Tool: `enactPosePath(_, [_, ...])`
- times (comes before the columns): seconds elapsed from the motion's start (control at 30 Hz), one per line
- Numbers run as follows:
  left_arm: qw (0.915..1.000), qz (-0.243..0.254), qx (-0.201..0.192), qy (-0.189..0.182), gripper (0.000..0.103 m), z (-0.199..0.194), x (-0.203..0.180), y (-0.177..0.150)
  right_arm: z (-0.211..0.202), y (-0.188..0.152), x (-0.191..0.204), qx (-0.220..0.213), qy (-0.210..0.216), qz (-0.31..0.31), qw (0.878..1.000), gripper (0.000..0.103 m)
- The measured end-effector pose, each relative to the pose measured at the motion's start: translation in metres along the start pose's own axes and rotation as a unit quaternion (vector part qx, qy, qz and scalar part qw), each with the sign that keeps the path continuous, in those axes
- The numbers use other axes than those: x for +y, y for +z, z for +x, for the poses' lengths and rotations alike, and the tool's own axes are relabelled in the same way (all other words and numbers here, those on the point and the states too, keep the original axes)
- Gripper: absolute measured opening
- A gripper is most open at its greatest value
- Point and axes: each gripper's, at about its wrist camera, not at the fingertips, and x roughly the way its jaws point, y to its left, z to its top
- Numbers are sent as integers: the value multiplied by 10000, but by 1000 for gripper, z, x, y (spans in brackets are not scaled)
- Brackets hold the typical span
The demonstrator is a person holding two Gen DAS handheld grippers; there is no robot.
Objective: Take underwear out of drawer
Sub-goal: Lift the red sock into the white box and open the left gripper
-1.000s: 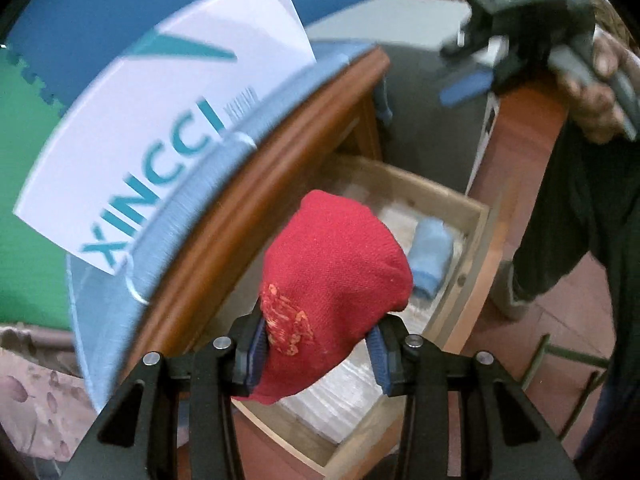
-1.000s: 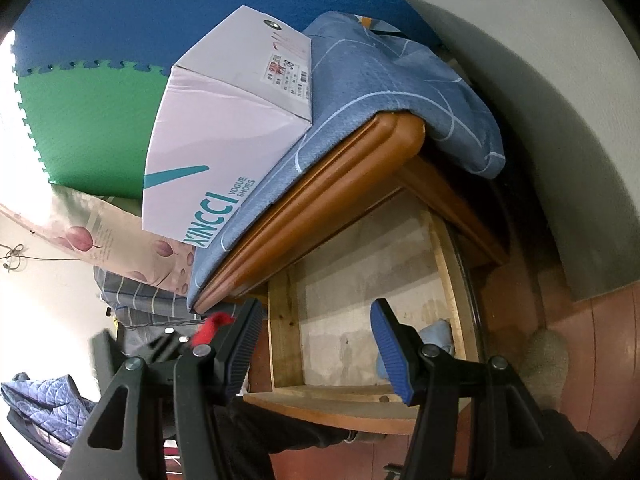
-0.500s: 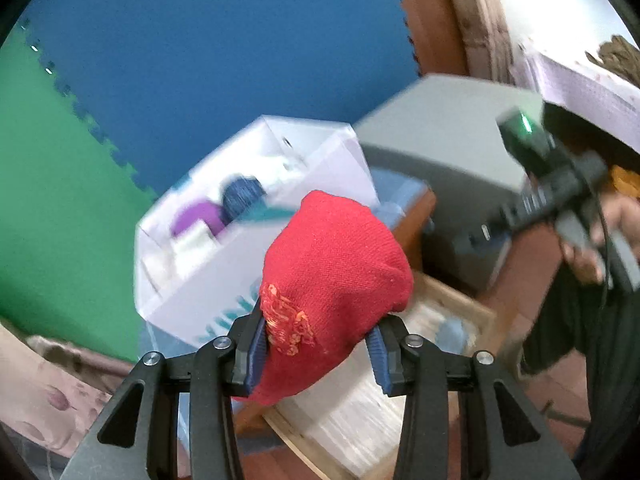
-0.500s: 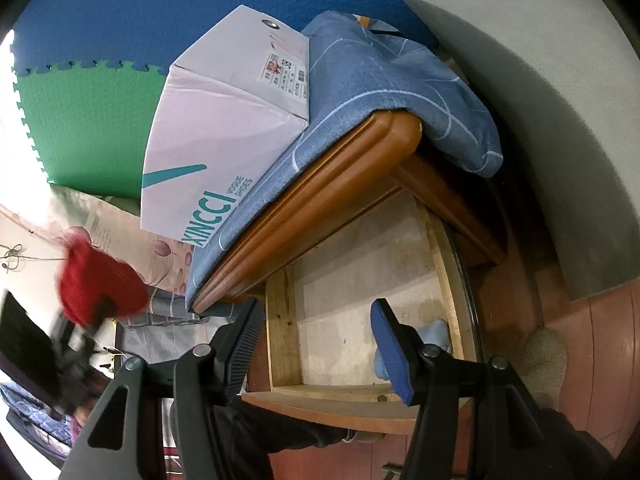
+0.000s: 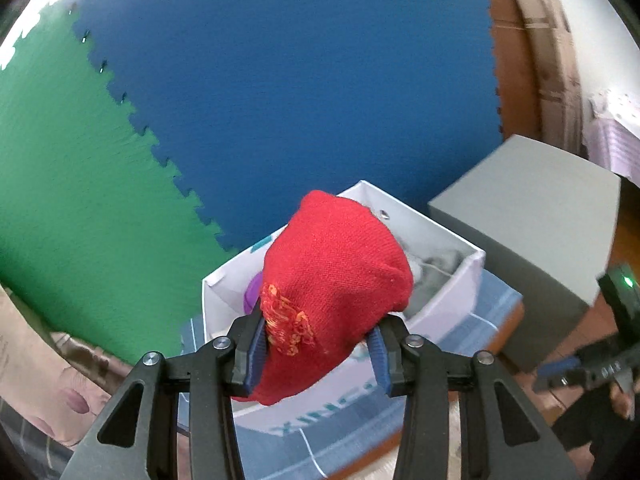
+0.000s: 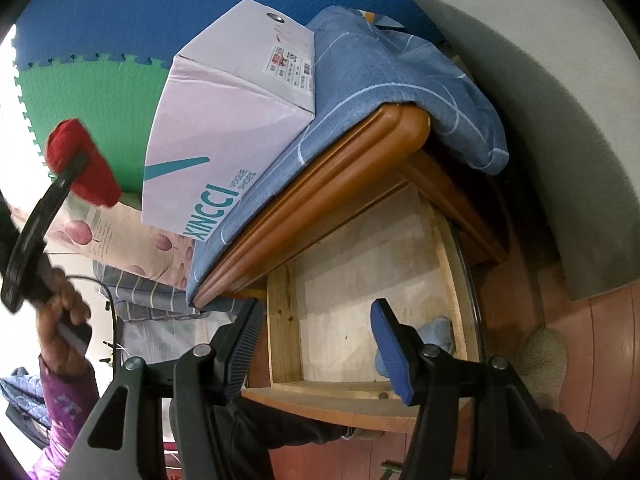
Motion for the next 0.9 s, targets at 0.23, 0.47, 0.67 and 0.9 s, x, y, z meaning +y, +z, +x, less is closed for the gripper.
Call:
enactPosePath(0.23, [9990,-183,284,278,41,45,25,9,3,-1,2,55,5,-39,10000,57])
enactPosePath(0.47, [9967,-430,579,381,45,81,39,6,7,-2,4,139,-34,-87,9999,57])
enactPosePath(0.67, [9940,-637,787,421,55,101,47,-1,11,-2,6,206,-76,-119,9997,57])
enactPosePath(0.9, [9935,-603,786,559,77,106,47,-2,14,-3,8,244,-118,-161,9995,57])
